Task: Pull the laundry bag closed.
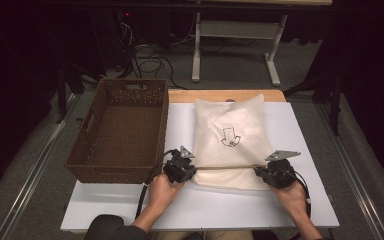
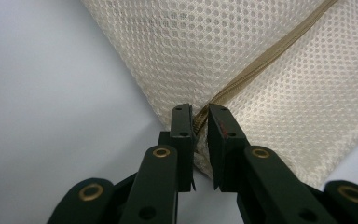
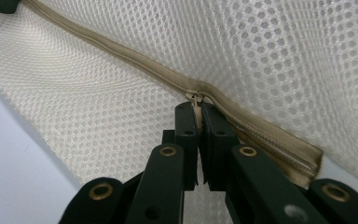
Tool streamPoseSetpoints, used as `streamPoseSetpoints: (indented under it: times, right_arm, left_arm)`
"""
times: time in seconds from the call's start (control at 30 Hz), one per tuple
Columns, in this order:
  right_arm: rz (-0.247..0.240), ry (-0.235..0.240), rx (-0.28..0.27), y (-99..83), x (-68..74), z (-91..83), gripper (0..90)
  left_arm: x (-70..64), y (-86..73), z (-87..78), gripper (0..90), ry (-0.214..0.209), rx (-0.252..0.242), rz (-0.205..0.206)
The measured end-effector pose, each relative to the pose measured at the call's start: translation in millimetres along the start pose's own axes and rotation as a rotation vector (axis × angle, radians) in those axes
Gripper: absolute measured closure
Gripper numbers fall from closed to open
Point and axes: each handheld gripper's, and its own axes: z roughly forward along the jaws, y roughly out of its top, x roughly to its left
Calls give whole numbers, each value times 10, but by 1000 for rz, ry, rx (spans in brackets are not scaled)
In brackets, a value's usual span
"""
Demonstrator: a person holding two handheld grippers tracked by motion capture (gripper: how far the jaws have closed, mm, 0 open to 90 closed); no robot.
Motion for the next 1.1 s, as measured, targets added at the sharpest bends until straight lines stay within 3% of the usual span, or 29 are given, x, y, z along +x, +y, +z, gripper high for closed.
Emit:
streamPoseSetpoints:
  times: [1.1]
  right_arm:
    - [31,-44,-2,-112,-177,-215,871]
  left_arm:
    - [-18,0,0,819,17,-1,2]
